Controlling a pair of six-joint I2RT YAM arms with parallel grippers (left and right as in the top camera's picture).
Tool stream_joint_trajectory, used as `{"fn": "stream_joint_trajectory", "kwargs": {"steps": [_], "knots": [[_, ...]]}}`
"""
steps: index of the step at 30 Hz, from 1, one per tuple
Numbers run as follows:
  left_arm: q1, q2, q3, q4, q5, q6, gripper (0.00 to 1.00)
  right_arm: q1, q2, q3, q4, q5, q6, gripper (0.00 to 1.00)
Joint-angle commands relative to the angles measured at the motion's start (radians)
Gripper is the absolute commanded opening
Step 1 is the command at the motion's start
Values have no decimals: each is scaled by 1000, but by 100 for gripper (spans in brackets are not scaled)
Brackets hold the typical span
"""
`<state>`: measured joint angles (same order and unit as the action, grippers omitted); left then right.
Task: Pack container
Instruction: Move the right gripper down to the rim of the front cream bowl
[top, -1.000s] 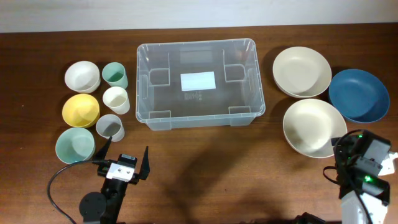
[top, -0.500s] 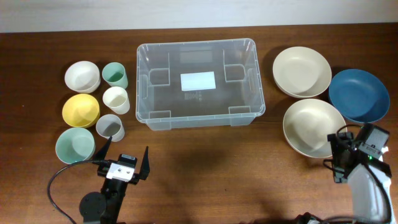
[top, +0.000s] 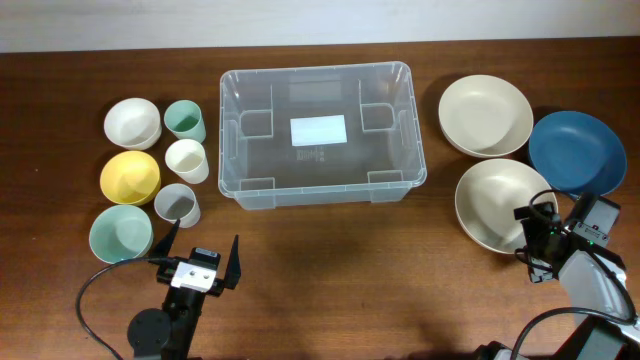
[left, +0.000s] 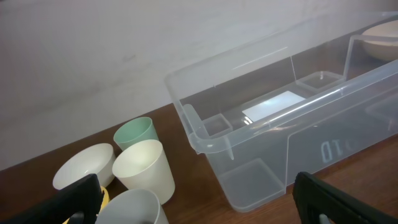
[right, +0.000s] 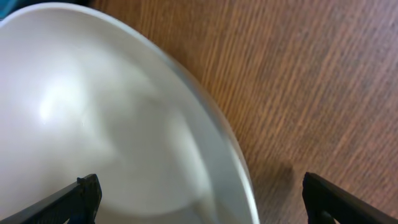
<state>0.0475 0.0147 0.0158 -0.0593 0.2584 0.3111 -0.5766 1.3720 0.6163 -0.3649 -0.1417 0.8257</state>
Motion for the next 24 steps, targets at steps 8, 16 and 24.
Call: {"fn": "stream_joint_trajectory", "kwargs": {"steps": [8,16,24], "knots": [[7,-3,-7,-1,15,-11,100,-7,11,19,3,-1,-34,99],[7,-3,-7,-1,15,-11,100,-7,48,19,19,-1,-37,98],[7,-3,-7,-1,15,-11,100,-7,54,19,27,-2,-37,100]]}}
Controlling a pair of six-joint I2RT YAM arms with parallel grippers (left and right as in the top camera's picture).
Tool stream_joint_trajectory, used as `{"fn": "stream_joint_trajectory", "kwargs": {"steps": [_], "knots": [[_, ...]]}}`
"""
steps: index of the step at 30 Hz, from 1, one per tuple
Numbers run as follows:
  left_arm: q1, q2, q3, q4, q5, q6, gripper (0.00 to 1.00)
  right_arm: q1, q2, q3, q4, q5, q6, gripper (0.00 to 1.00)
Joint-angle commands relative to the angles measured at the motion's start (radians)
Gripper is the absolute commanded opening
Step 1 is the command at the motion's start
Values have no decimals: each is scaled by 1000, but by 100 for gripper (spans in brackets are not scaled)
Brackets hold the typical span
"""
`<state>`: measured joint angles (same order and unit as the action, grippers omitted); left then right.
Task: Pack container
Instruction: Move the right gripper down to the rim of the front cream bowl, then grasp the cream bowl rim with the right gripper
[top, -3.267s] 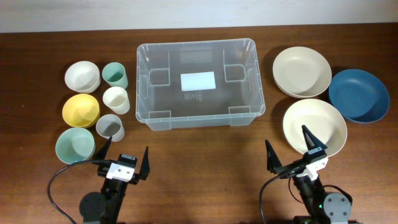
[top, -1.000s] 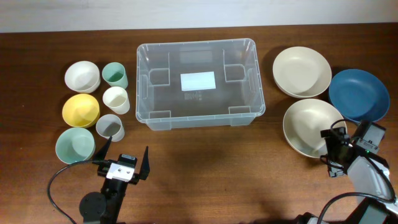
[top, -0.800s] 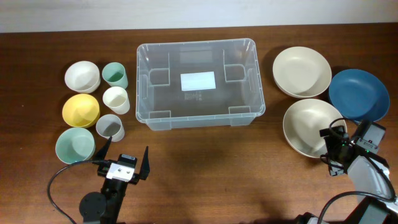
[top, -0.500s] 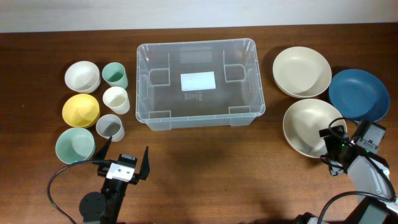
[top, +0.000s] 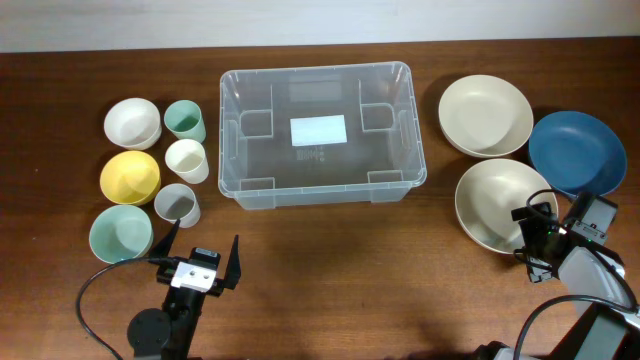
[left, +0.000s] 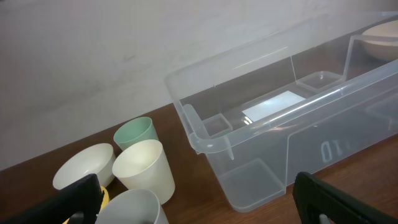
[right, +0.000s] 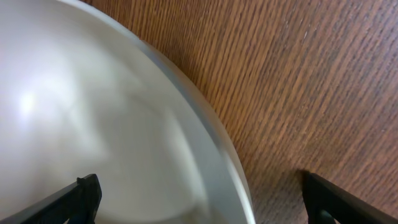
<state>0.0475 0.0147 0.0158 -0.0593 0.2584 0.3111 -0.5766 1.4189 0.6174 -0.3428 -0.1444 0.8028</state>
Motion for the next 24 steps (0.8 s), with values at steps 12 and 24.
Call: {"fn": "stream_joint_trajectory", "kwargs": {"steps": [12,24], "knots": [[7,-3,-7,-1,15,-11,100,-7,14,18,-5,24,-13,63],[7,-3,-7,-1,15,-11,100,-7,14,18,-44,23,-13,36]]}}
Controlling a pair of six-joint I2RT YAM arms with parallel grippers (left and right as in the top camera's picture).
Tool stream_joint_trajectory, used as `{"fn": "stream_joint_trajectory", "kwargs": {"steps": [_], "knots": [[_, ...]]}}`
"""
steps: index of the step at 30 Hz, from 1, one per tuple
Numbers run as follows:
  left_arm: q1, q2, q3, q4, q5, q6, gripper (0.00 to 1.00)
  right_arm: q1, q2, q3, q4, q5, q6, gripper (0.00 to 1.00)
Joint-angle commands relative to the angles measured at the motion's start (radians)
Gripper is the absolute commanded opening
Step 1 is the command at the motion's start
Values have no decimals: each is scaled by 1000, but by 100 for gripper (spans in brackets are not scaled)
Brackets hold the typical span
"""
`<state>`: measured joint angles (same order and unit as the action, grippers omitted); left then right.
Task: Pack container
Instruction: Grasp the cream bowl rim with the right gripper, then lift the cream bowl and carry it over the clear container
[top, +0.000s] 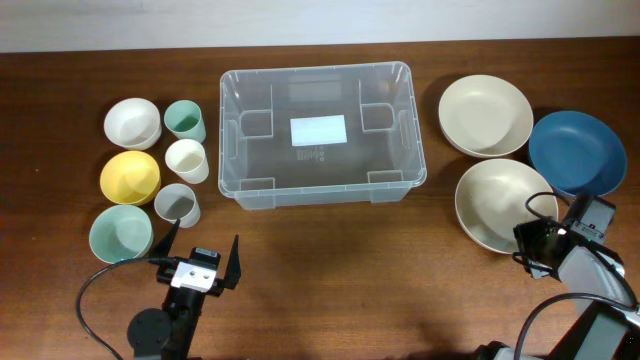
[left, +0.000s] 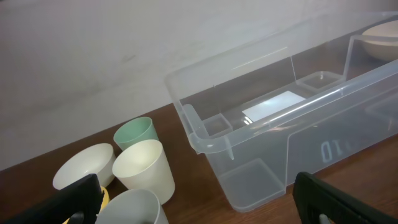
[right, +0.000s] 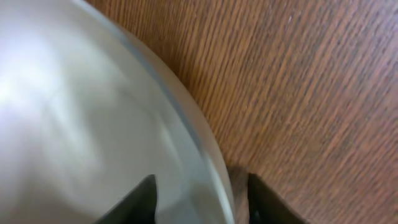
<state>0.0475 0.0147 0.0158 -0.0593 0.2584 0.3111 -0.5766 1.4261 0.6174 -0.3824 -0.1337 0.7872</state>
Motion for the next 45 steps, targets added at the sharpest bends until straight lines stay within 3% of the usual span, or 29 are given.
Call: {"fn": "stream_joint_trajectory", "kwargs": {"steps": [1,9,14,29,45], "knots": [[7,-3,-7,-1,15,-11,100,-7,7,18,-6,13,2,32],[7,-3,-7,-1,15,-11,100,-7,7,18,-24,10,2,18],[7,-3,-7,-1,15,-11,100,-7,7,18,-46,9,3,4],[7,-3,-7,-1,15,-11,100,-7,-72,19,-124,-90,3,4],[7,-3,-7,-1,15,-11,100,-7,-542,30,-228,-184,47,4]]}}
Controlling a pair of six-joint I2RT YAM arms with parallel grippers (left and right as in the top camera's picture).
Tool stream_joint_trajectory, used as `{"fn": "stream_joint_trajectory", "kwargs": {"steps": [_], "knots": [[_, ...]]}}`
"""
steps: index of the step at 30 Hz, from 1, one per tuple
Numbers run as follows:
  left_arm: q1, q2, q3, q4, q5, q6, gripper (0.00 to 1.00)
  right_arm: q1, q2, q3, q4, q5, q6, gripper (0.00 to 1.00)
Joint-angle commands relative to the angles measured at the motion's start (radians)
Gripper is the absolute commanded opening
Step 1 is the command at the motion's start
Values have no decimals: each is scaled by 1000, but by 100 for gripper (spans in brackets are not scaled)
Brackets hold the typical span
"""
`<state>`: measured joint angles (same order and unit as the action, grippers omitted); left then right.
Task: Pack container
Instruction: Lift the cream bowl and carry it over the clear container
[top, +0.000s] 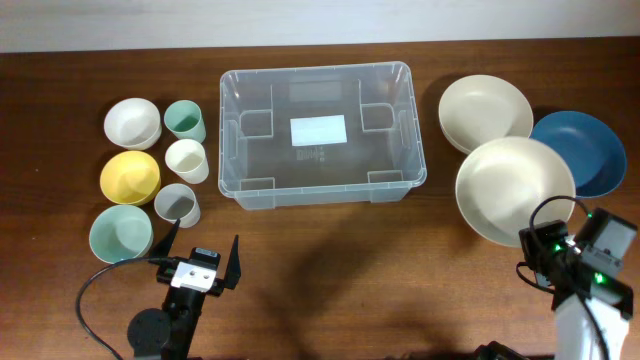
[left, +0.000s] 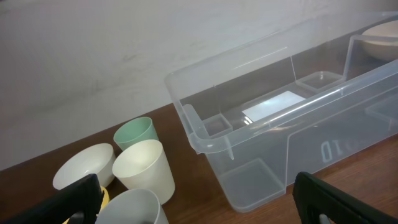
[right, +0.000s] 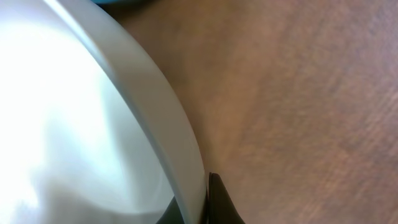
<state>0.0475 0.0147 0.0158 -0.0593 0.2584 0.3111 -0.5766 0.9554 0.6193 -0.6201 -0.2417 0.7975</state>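
Note:
The clear plastic container (top: 320, 135) stands in the middle of the table. A cream bowl (top: 515, 190) is lifted off the table at the right, my right gripper (top: 545, 250) shut on its near rim (right: 186, 180). It overlaps the blue bowl (top: 590, 150) in the overhead view. Another cream bowl (top: 485, 115) rests behind it. My left gripper (top: 197, 262) is open near the front left, with nothing between its fingers, facing the container (left: 280, 124) and the cups.
Left of the container stand a green cup (top: 185, 121), a white cup (top: 187, 160) and a grey cup (top: 177, 205). Further left are a white bowl (top: 132, 122), a yellow bowl (top: 130, 177) and a pale green bowl (top: 120, 235).
My right gripper has shut on the cream bowl's rim and the bowl is now raised off the table, looking larger and covering part of the blue bowl. The left arm is unchanged.
My right gripper was open over the near edge of the cream bowl, then lower beside its rim, then with its fingers narrowed around the rim. Now it holds the bowl lifted. My left gripper stayed open and still throughout.

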Motion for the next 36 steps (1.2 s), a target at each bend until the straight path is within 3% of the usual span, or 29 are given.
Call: {"fn": "stream_joint_trajectory", "kwargs": {"steps": [1,8,13,23,30,36], "knots": [[7,-3,-7,-1,15,-11,100,-7,-100,39,11,-99,55,4],[7,-3,-7,-1,15,-11,100,2,-170,191,76,-262,100,4],[7,-3,-7,-1,15,-11,100,127,-102,326,182,-271,130,4],[7,-3,-7,-1,15,-11,100,615,285,555,296,-94,153,4],[7,-3,-7,-1,15,-11,100,800,567,710,295,-14,146,4],[7,-3,-7,-1,15,-11,100,884,685,769,300,31,139,4]]}}
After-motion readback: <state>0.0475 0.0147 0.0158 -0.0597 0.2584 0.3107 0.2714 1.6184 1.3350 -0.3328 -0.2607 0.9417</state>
